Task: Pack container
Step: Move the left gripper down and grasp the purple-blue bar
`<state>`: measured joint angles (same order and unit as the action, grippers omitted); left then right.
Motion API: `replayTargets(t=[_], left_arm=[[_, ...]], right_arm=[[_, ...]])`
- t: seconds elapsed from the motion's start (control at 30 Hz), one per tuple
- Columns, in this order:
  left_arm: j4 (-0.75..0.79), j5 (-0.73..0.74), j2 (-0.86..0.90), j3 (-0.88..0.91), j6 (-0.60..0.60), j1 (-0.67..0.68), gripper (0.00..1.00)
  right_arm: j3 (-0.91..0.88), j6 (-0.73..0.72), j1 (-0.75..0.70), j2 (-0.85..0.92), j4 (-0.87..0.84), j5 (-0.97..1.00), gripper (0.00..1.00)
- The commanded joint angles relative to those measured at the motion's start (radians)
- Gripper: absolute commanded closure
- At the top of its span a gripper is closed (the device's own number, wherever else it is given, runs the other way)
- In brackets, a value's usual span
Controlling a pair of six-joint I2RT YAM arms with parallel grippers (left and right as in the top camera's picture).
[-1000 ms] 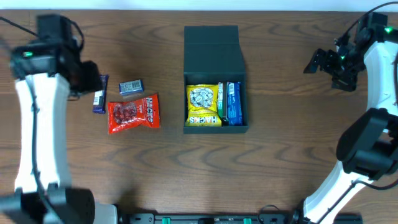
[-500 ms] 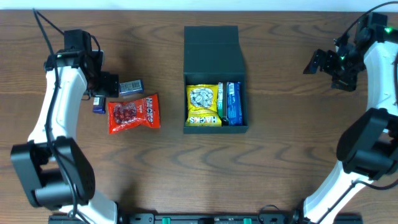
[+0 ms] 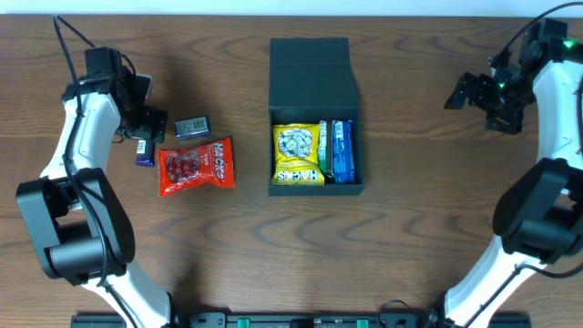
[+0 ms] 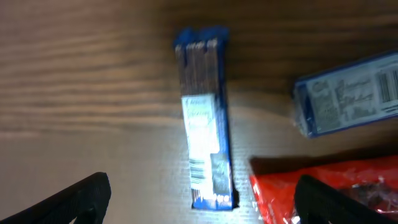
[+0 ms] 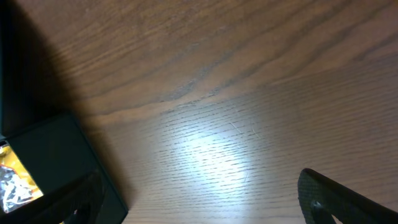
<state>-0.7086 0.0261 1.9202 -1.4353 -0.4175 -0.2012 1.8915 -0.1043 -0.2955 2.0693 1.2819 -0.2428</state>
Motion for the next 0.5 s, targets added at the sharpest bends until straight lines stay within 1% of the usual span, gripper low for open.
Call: replayTargets(t=[0.0,0.07,0.27,0.47], left_arm=[[0.014,0.023,0.056,0.002,-0.081,-0.002,0.04],[0.036,0.019,0.079,0.002,-0.101,-0.002,0.04],[0.117,0.017,0.135,0.002,-0.103,-0.006,0.04],[0.145,0.023,0.187,0.002,-0.13,-0.014,0.03]], right_arm=[[0.017,0.017,-0.004,0.003,0.0,0.004,0.01],[0.017,0.016,-0.004,0.003,0.001,0.003,0.01],[0.017,0.016,-0.004,0.003,0.012,0.003,0.01],[0.017,0.016,-0.004,0.003,0.02,0.003,0.01]])
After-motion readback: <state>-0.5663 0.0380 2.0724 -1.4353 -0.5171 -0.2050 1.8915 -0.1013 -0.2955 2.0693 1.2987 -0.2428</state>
